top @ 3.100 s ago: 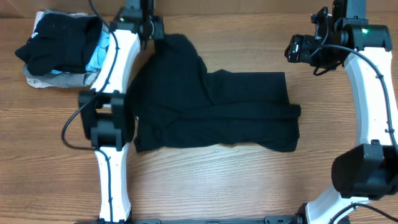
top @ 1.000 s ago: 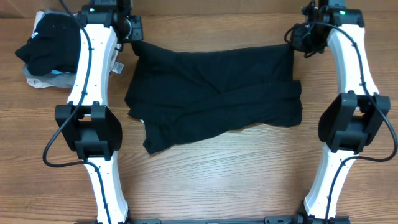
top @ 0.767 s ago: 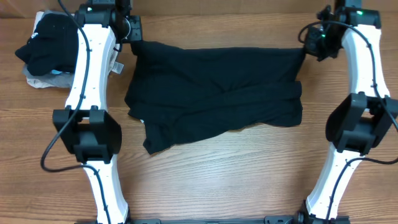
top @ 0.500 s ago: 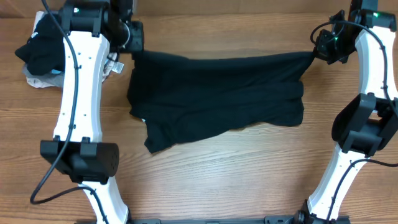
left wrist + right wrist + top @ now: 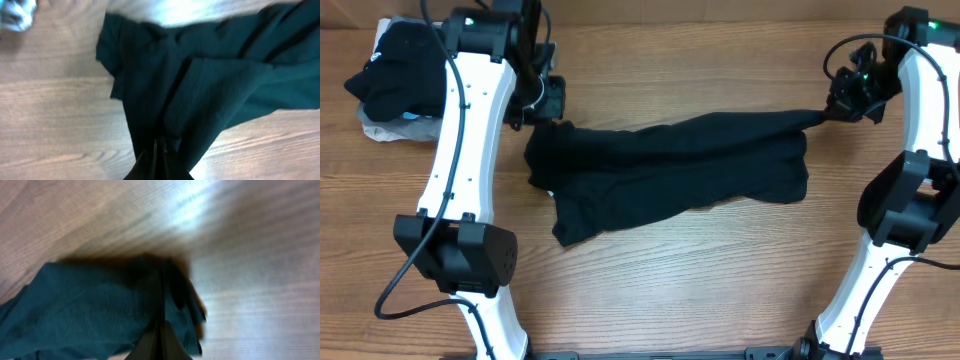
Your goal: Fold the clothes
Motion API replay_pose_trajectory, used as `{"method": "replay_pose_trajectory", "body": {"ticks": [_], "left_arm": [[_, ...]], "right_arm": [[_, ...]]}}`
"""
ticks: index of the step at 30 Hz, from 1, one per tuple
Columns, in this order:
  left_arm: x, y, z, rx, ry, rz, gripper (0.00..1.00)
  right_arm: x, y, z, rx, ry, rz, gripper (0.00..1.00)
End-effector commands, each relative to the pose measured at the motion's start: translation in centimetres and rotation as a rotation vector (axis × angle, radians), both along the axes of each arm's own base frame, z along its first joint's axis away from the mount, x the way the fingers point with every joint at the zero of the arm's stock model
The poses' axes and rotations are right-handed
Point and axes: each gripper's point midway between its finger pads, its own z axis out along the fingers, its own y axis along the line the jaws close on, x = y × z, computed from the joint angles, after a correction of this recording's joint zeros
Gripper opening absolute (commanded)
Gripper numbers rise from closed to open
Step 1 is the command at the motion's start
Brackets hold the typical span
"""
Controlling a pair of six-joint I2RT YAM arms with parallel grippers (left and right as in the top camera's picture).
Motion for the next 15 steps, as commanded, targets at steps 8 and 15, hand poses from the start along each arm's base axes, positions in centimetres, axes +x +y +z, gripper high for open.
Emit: {"method": "replay_pose_trajectory", "body": {"ticks": [8,15], "left_arm": [[-1.7,0.9,-6.1,0.066,0.134,-0.016,0.04],[-2.6,1.0,-10.7,0.072,0.185,-0.018,0.07]], "right_arm": [[-3.6,-2.7,1.0,-0.028,0.114,-0.063,0.04],[-5.2,-2.0,-1.3,-0.011,0.196,-0.045,0.04]]}}
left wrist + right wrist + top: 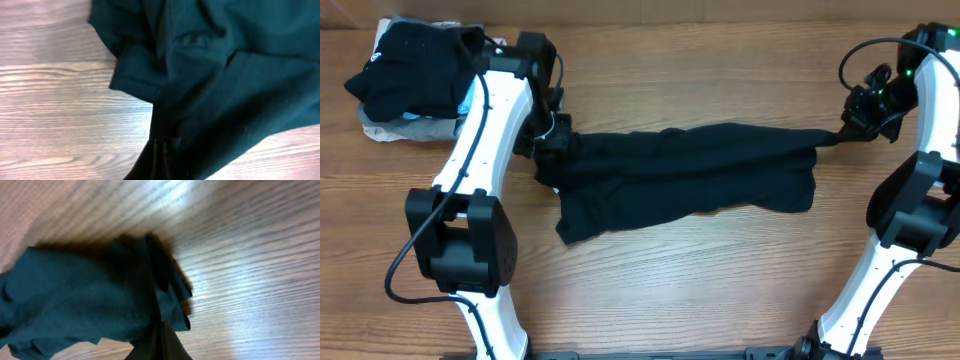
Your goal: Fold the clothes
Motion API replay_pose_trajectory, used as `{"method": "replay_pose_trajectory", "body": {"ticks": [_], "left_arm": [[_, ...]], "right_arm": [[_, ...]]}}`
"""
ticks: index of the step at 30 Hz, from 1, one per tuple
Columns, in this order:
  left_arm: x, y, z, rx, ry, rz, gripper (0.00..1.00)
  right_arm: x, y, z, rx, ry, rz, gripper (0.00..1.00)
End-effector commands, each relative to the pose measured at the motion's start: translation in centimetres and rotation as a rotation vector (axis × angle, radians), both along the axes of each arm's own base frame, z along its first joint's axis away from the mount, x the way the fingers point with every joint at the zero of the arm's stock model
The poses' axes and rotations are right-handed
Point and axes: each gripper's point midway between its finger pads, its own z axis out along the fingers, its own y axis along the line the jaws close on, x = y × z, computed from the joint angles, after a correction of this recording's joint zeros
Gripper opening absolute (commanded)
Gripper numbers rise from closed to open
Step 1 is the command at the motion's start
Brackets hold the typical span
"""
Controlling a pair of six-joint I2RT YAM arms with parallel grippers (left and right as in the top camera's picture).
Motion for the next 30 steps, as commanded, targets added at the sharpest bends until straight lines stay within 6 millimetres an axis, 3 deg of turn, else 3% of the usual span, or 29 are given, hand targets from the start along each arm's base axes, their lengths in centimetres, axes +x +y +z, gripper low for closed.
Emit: {"method": "replay_pose_trajectory", "body": {"ticks": [1,8,10,11,14,15,18,20,23,30], "left_arm": [[-0.9,0.2,-2.6,0.015,0.039,-0.02,0.09],[-1.0,0.2,-4.2,0.015,0.039,-0.019,0.16],[-0.9,0.2,-4.2,0.014,0.033,-0.019,0.34],[-0.8,0.2,-4.2,0.014,0.029,-0.019,0.51],[-0.5,0.1,-4.2,0.012,0.016,-0.019,0.69],[-0.2,0.1,-4.2,0.011,0.004,-0.019,0.8],[0.4,0.2,-4.2,0.008,-0.02,-0.013,0.91],[0.9,0.6,-4.0,0.006,-0.034,0.009,0.93],[1.7,1.4,-2.9,0.002,-0.063,0.055,0.93],[4.1,2.4,3.6,-0.007,-0.17,0.089,0.95]], "right_arm": [[-1.1,0.1,-0.7,-0.009,0.038,0.018,0.04],[-3.7,0.9,-3.8,0.028,0.148,0.022,0.05],[-4.2,1.0,-4.8,0.034,0.165,0.02,0.07],[-4.4,1.0,-5.1,0.037,0.172,0.019,0.1],[-4.6,1.1,-5.6,0.04,0.179,0.019,0.17],[-4.5,1.1,-5.7,0.038,0.175,0.019,0.25],[-3.9,1.1,-5.9,0.038,0.146,0.023,0.51],[-3.3,1.2,-6.0,0.041,0.119,0.028,0.64],[-2.5,1.4,-6.1,0.059,0.078,0.034,0.69],[-0.9,3.7,-5.7,0.193,-0.04,0.116,0.73]]}}
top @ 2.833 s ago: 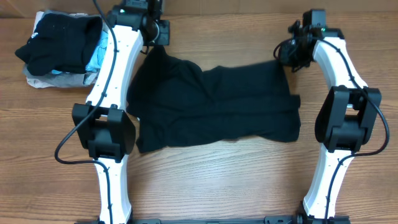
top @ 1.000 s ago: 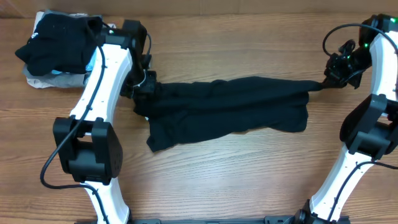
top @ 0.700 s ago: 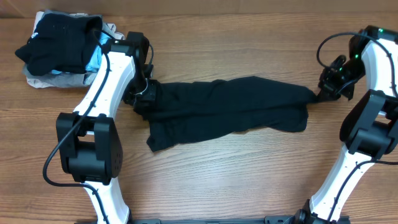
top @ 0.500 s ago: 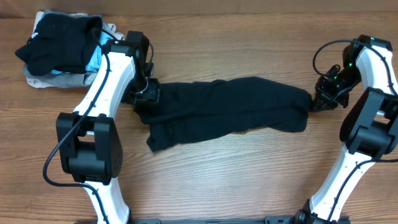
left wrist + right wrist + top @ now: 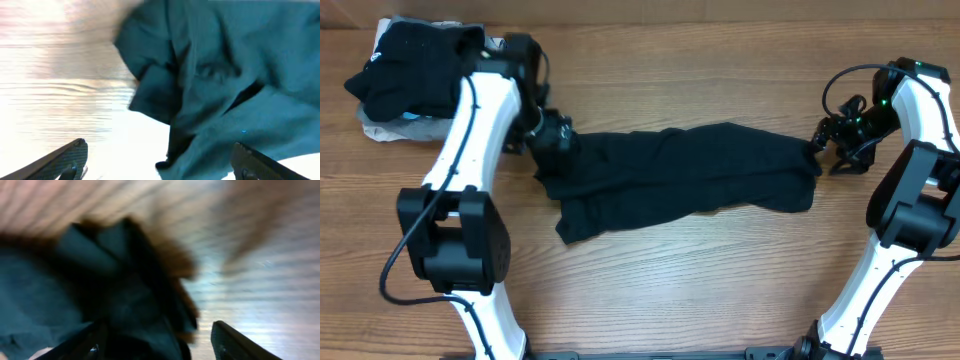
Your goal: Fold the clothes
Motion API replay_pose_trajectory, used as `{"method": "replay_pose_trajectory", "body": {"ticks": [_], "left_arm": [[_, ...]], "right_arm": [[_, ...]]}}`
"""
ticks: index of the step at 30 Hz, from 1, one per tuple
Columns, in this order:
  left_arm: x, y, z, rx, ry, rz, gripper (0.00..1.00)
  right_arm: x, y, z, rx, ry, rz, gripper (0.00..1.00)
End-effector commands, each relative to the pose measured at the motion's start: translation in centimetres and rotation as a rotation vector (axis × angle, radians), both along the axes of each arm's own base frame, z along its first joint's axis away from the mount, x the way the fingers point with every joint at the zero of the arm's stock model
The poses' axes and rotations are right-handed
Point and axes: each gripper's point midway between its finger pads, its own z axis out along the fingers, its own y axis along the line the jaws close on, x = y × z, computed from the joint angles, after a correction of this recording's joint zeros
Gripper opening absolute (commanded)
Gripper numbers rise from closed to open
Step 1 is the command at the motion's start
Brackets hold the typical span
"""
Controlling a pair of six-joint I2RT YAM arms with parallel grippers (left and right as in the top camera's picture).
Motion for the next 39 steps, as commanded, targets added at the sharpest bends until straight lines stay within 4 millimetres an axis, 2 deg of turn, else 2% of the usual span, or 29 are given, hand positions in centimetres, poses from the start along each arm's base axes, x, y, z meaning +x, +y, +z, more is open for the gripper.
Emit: {"method": "replay_pose_trajectory", "body": {"ticks": [1,4,9,12,14,15,17,18,19,20,21,26,30,32,36,39], "left_arm": [[2.1,0.2,4.7,-0.006,-0.114,0.023,0.96],[2.7,0.2,8.4,-0.011,-0.179,0.024,1.0],[2.2,0.2,12.9,-0.016,-0.244,0.024,1.0],[1.7,0.3,13.8,-0.015,-0.248,0.02,1.0],[1.5,0.4,14.0,-0.01,-0.246,0.016,1.0],[1.5,0.5,14.0,-0.005,-0.245,0.017,0.99],[1.5,0.6,13.9,0.004,-0.244,0.019,0.99],[1.5,0.8,14.0,0.013,-0.247,0.021,0.99],[1.6,0.8,14.0,0.015,-0.248,0.021,0.99],[1.6,0.8,14.0,0.014,-0.249,0.021,0.99],[1.6,0.8,14.0,0.015,-0.25,0.021,0.99],[1.7,1.5,14.0,0.054,-0.254,0.028,0.98],[1.7,1.7,14.0,0.066,-0.255,0.03,0.98],[1.7,1.7,14.0,0.065,-0.255,0.03,0.98],[1.9,1.7,14.1,0.064,-0.263,0.03,0.98],[2.1,1.6,14.1,0.06,-0.27,0.03,0.98]], "right_arm": [[0.5,1.9,0.8,0.092,-0.069,0.057,0.73],[-0.4,3.2,-0.7,0.103,-0.037,0.081,0.73],[-1.5,5.6,-2.8,0.112,-0.001,0.124,0.73],[-1.8,6.7,-4.1,0.086,0.004,0.15,0.7],[-1.9,6.4,-5.3,0.011,0.026,0.133,0.68],[-1.9,6.1,-6.0,-0.034,0.037,0.123,0.61],[-1.9,5.2,-6.7,-0.116,0.053,0.097,0.42],[-1.8,4.7,-6.9,-0.148,0.055,0.083,0.24],[-1.6,4.3,-7.0,-0.171,0.053,0.072,0.12],[-1.4,3.9,-7.0,-0.184,0.046,0.065,0.06],[-1.3,3.5,-7.0,-0.193,0.042,0.061,0.04],[-0.3,-0.2,-5.6,-0.197,0.005,-0.036,0.04],[0.1,-3.5,-2.8,-0.161,-0.036,-0.145,0.04],[0.1,-4.4,-1.3,-0.144,-0.049,-0.178,0.04],[0.3,-4.4,2.7,-0.111,-0.119,-0.175,0.04],[0.5,-3.2,5.6,-0.124,-0.179,-0.124,0.04]]}}
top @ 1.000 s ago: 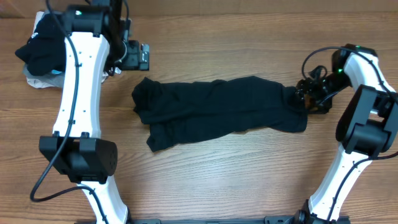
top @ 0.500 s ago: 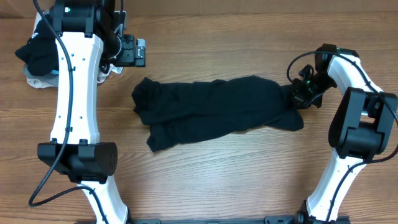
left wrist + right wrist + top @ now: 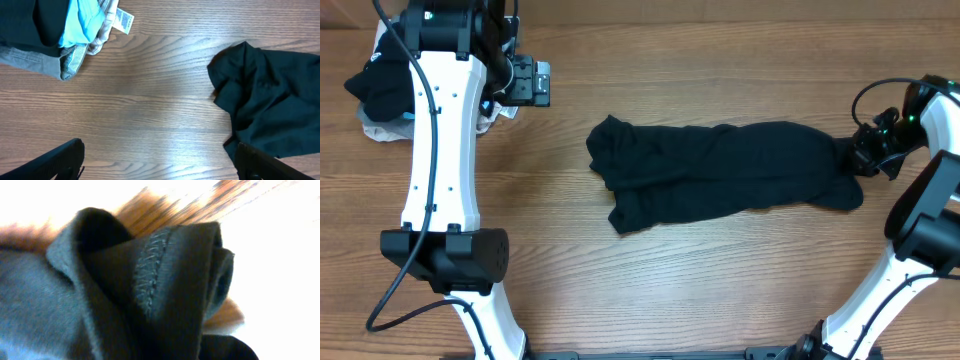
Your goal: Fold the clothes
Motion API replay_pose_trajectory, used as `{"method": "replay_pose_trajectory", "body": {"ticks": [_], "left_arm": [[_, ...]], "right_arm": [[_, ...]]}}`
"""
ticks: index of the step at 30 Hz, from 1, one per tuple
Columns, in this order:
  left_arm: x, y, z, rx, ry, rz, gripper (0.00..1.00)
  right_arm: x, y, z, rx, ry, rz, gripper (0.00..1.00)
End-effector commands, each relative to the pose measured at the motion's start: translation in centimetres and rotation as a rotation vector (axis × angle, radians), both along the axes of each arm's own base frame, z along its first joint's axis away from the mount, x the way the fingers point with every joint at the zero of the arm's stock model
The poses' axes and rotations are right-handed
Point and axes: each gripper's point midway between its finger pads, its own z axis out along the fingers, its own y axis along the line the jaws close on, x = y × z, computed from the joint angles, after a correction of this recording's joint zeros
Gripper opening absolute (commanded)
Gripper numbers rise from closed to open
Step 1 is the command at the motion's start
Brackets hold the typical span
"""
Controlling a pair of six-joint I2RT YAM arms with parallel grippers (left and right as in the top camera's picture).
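Note:
A long black garment (image 3: 720,170) lies stretched left to right across the wooden table (image 3: 720,290). Its crumpled left end (image 3: 270,100) shows at the right of the left wrist view. My left gripper (image 3: 532,83) is up near the back left, well clear of the garment. It is open over bare wood (image 3: 160,167), with one finger (image 3: 65,155) at each lower corner of that view. My right gripper (image 3: 868,150) sits on the garment's right end. A stitched hem (image 3: 150,275) fills its view and the jaws are buried in dark cloth.
A pile of clothes (image 3: 395,85) sits at the back left corner, black on top with light blue and grey pieces (image 3: 75,30) and a white tag (image 3: 124,21). The arm bases stand at the front left and front right.
The garment lies further right than before. My left gripper has gone from the garment's left end to the back left beside the pile. My right gripper has moved right with the right end.
Both grippers were shut on the garment's ends, holding it stretched, first higher and then lower over the table. Then both stood open with the garment lying flat. Now the garment sits further right, the left gripper is away and the right one is on its end.

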Motion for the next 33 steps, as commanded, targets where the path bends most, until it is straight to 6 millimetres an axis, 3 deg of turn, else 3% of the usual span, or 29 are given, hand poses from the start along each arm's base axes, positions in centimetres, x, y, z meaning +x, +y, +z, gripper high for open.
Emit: {"method": "replay_pose_trajectory", "body": {"ticks": [1,4,7,18,24,25,26,27,33], "left_arm": [[0.4,0.1,0.8,0.008,-0.033,0.009,0.98],[0.4,0.1,0.8,0.008,-0.037,0.009,0.99],[0.5,0.1,0.8,0.008,-0.039,0.009,1.0],[0.5,0.1,0.8,0.008,-0.039,0.008,1.0],[0.7,0.1,0.8,0.007,-0.043,0.008,1.0],[0.7,0.1,0.8,0.007,-0.044,0.008,1.0],[0.7,0.1,0.8,0.007,-0.046,0.008,1.0],[0.7,0.1,0.8,0.007,-0.046,0.008,1.0],[1.1,-0.1,0.9,-0.006,-0.062,0.005,1.0]], "right_arm": [[2.1,3.0,6.8,-0.042,-0.176,0.123,0.04],[1.9,5.7,8.4,-0.042,-0.19,0.192,0.04],[1.6,8.8,8.8,-0.029,-0.176,0.266,0.04],[0.7,19.8,7.5,-0.002,-0.142,0.487,0.04],[-0.1,24.3,6.6,0.003,-0.147,0.567,0.04],[-0.2,24.8,6.6,0.005,-0.151,0.58,0.09],[-0.3,25.6,6.6,0.006,-0.157,0.6,0.23],[-0.4,26.3,6.6,0.014,-0.163,0.614,0.27],[-1.3,30.4,8.6,0.098,-0.202,0.692,0.31]]}}
